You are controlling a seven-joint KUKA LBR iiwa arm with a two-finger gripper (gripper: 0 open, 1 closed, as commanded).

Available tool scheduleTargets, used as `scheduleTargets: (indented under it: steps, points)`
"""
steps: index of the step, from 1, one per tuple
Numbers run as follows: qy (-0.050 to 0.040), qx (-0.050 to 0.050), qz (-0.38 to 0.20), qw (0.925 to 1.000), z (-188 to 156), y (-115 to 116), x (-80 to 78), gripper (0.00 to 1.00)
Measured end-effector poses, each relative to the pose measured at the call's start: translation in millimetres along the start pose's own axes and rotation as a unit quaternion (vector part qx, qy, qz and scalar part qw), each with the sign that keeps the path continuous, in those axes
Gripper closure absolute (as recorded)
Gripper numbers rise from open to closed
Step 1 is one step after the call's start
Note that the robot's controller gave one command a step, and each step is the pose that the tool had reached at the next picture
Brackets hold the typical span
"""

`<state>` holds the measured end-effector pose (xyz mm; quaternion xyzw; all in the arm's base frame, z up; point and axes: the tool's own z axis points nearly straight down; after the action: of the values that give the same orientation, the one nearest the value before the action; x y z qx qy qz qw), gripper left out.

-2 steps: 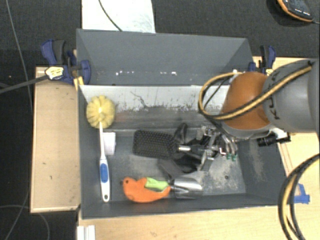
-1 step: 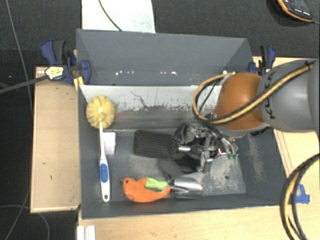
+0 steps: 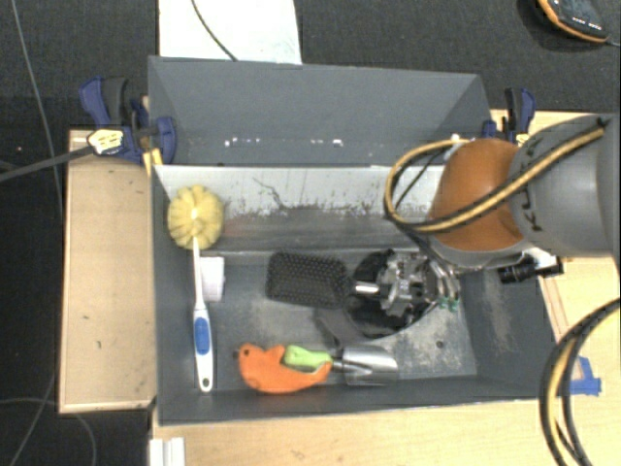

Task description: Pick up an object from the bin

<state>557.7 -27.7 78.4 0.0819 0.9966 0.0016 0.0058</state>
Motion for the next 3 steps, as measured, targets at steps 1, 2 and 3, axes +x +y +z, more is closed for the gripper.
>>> scheduleTargets:
  steps: [1, 2, 3]
  points:
    - [0.0, 0.0, 0.0, 1.0, 0.0, 0.0, 0.0, 1.0]
    - [0.003, 0.0, 0.0, 1.0, -7.6, -0.1, 1.9, 1.0]
    - [0.0003, 0.0, 0.0, 1.0, -29.4, 0.2, 0.3, 1.0]
